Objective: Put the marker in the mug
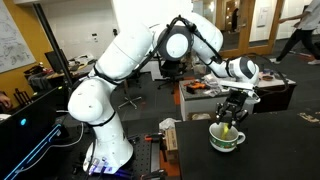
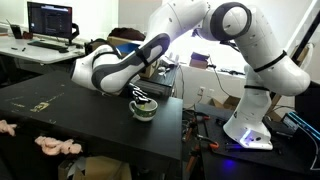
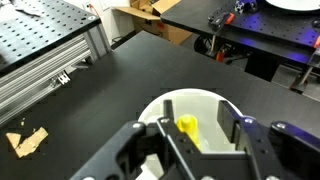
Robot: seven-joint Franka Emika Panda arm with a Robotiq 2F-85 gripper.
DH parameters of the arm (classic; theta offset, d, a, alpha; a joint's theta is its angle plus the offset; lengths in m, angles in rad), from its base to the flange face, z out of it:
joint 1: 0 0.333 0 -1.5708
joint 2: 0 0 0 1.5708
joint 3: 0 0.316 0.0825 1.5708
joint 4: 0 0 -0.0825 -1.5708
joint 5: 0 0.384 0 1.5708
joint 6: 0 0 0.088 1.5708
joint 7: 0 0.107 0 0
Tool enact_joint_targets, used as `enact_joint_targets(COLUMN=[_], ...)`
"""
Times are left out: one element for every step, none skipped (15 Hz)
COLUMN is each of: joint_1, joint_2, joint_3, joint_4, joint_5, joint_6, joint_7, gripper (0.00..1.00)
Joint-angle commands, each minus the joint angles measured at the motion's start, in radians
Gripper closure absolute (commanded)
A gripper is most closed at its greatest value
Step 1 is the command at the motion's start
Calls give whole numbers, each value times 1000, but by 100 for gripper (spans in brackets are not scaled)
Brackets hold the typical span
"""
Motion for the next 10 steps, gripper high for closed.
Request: enact_joint_targets(joint_1=[21,24,26,28,30,34,36,37,41,43], joint_2=[35,31,23,11,0,-19,-38,-57,-73,-97], joint_3=[-20,-21,-23,-25,-26,-31,-34,-40,-45,-47], joint_4=[51,42,28,13,1,-20,-37,-42,-51,-68], joint_5=[22,20,17,15,15,12,10,5,0,-3], joint_6=[-47,-43,-37,-31,-25,-15,-9,-13,-10,-5], joint_7=[55,69,92,115,136,167,192,208,233,251], gripper=[16,9,3,0,0,0,0,0,0,0])
